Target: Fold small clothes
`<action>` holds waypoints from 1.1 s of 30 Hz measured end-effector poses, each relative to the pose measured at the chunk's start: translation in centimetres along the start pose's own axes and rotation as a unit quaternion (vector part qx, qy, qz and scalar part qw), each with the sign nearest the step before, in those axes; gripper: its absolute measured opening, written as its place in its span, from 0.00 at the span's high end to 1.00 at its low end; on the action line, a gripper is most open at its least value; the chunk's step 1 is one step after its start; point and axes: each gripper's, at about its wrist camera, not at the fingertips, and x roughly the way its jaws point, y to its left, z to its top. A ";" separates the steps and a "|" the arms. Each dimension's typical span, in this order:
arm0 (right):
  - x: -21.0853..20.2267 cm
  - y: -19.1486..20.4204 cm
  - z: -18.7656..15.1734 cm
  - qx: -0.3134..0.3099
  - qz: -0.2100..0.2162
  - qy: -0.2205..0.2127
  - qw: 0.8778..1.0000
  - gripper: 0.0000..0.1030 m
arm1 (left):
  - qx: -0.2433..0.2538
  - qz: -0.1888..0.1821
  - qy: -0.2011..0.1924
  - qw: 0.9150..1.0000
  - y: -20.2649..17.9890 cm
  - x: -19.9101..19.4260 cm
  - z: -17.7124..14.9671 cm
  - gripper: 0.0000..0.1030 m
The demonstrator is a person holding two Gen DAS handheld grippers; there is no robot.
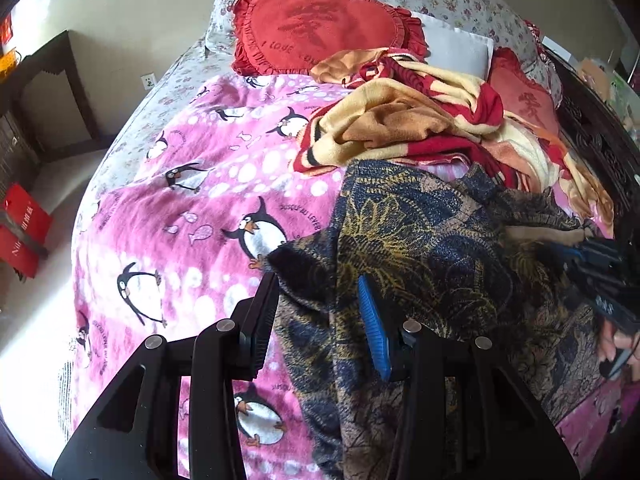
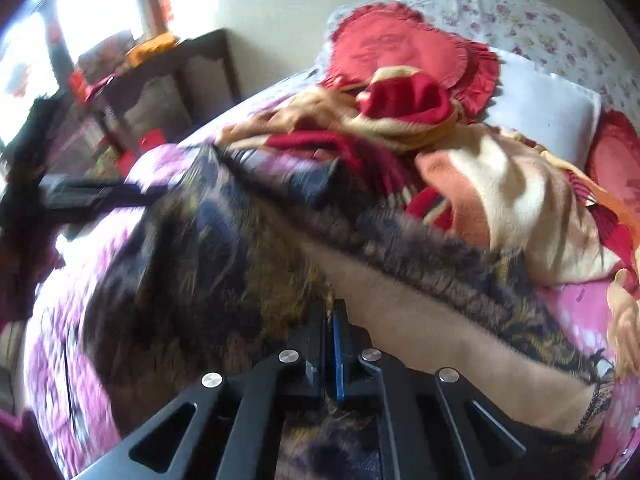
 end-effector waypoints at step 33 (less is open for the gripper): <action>-6.2 -13.5 -5.5 0.202 -0.154 -0.003 0.967 0.45 | 0.106 0.033 -0.004 0.994 -7.5 5.8 5.0 0.56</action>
